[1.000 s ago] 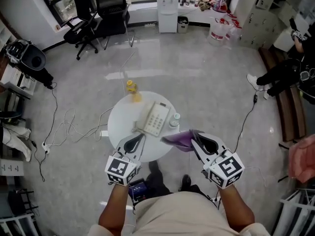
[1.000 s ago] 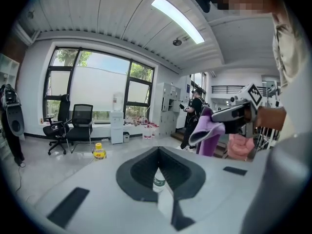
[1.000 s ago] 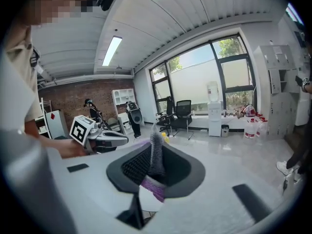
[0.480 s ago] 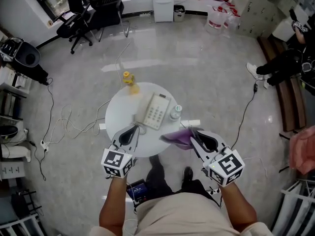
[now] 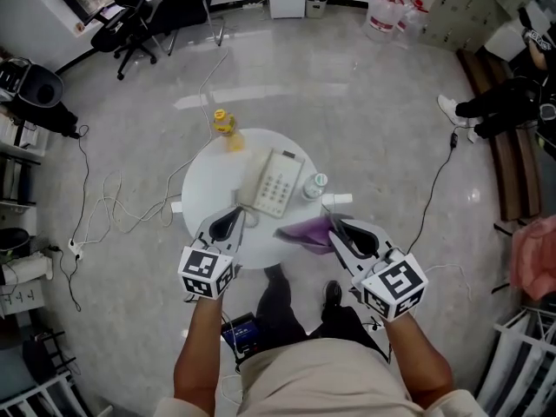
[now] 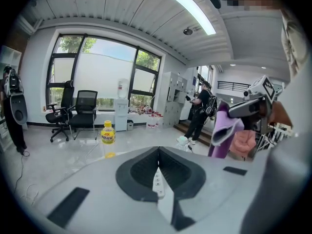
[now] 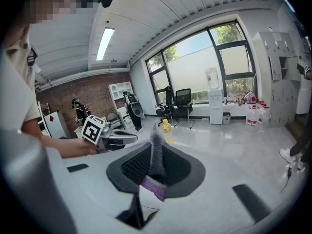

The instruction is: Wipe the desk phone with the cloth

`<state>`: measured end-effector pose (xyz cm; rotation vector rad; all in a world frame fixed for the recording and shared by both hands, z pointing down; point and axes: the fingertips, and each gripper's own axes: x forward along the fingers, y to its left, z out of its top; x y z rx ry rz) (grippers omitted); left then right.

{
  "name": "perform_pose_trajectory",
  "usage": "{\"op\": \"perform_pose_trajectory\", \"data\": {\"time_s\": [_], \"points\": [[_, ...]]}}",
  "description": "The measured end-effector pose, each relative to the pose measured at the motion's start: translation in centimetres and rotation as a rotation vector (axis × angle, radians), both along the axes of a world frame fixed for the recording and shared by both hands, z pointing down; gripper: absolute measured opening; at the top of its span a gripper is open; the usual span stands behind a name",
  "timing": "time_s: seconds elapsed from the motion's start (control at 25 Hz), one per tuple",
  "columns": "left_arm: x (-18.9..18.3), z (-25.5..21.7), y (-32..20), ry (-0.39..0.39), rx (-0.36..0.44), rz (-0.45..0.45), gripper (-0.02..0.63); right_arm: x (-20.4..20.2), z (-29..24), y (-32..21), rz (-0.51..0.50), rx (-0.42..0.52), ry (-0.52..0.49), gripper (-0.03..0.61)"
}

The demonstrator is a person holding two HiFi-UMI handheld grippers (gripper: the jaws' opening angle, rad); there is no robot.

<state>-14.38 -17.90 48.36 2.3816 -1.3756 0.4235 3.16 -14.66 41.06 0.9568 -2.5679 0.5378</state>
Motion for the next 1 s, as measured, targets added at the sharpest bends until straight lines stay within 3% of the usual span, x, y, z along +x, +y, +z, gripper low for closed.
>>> {"op": "perform_pose_trajectory", "data": {"time_s": [1.0], "points": [[-0.7, 7.8, -1.7, -0.008, -0.123, 0.02, 0.008, -2.7, 5.8, -0.5, -0.006, -0.109, -0.004, 0.061]]}}
